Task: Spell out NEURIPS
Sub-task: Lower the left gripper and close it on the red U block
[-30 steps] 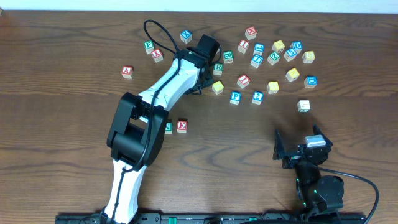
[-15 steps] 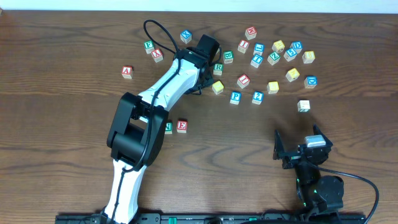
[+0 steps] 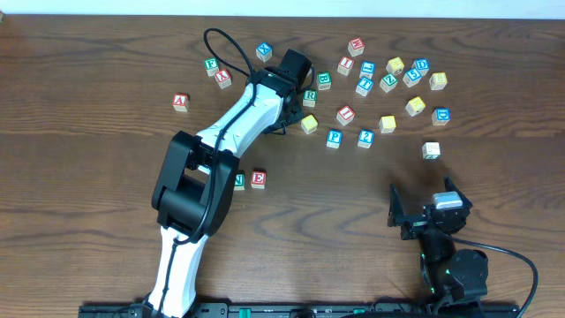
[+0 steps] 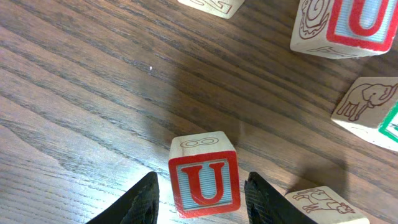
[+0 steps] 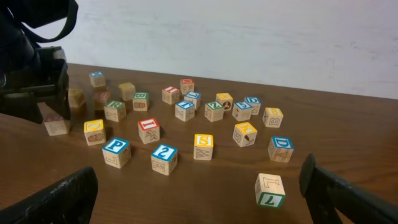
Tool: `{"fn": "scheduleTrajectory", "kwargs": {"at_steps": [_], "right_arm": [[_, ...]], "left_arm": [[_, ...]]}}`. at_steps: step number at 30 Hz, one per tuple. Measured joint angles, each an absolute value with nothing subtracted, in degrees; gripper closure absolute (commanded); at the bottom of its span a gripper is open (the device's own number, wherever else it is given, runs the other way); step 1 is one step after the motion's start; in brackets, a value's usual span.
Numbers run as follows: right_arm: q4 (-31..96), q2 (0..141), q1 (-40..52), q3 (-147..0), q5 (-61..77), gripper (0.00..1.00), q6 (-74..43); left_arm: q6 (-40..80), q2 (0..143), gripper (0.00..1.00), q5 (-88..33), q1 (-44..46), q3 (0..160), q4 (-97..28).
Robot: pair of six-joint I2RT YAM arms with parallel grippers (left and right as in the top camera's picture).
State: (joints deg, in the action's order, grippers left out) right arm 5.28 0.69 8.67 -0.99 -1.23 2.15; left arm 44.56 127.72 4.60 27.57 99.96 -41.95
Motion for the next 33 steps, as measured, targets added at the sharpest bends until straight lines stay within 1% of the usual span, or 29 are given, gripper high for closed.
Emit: {"fn": "scheduleTrajectory", "kwargs": {"at_steps": [33], "right_arm": [[5.28,0.69,8.67,-0.99,-1.23,0.01,2.17]], "left_arm": [[44.53,128.44,0.57,4.64,27.57,99.53,-41.47]]}}
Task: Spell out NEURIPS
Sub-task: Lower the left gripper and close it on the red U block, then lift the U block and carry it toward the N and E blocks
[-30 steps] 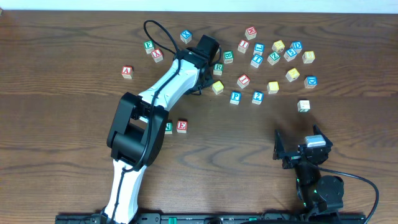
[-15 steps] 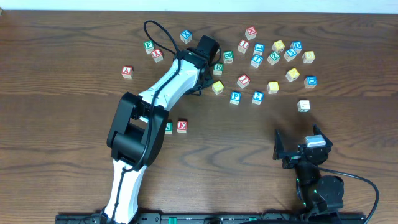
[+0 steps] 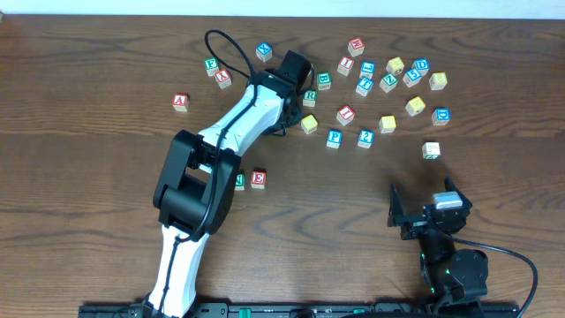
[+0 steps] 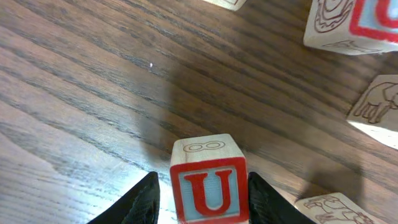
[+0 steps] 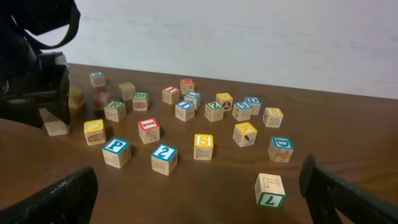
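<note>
A red-lettered U block (image 4: 210,186) stands on the wooden table between the fingers of my left gripper (image 4: 202,208). The gripper is open; its right finger is at the block's side and a small gap remains at the left. In the overhead view the left gripper (image 3: 294,95) hides this block. The N block (image 3: 238,180) and E block (image 3: 258,177) lie side by side nearer the front. The blue P (image 3: 334,137), red I (image 3: 346,114), yellow S (image 3: 387,123) and green R (image 3: 311,95) sit in the scattered group. My right gripper (image 5: 199,205) rests wide open and holds nothing.
A second U block (image 4: 367,25) and animal-faced blocks (image 4: 379,102) crowd close around the left gripper. Several loose blocks spread across the far right (image 3: 415,79). A few more lie far left, among them a red A (image 3: 180,102). A lone block (image 3: 430,150) sits ahead of the right arm.
My left gripper has come lower over the U block, which now looks larger and sits deeper between the fingers. The right arm has not moved.
</note>
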Tool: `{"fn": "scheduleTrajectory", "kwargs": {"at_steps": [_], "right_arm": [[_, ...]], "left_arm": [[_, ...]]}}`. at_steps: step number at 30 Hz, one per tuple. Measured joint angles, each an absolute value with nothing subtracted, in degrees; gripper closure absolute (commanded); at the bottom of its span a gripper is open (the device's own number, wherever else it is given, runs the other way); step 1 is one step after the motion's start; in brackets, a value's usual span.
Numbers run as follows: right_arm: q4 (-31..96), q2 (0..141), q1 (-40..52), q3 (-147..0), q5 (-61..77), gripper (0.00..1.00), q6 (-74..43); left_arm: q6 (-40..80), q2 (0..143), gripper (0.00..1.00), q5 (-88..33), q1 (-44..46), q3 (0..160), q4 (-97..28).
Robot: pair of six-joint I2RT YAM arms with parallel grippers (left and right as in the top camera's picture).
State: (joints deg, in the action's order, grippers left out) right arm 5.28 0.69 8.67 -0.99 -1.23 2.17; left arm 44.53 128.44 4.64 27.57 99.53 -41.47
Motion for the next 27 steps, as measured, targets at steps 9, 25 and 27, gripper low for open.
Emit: {"fn": "scheduleTrajectory", "kwargs": {"at_steps": [9,25,27], "right_arm": [[5.28,0.69,8.67,-0.99,-1.23,0.01,2.15],[5.28,0.69,8.67,-0.99,-1.23,0.01,2.17],[5.28,0.69,8.67,-0.99,-1.23,0.01,2.15]], "left_arm": [[44.53,128.92,0.57,4.64,27.57,99.50,-40.64],[43.05,128.92,0.79,4.84,27.57,99.50,-40.64],[42.78,128.92,0.80,4.84,27.59,99.50,-40.71]]}}
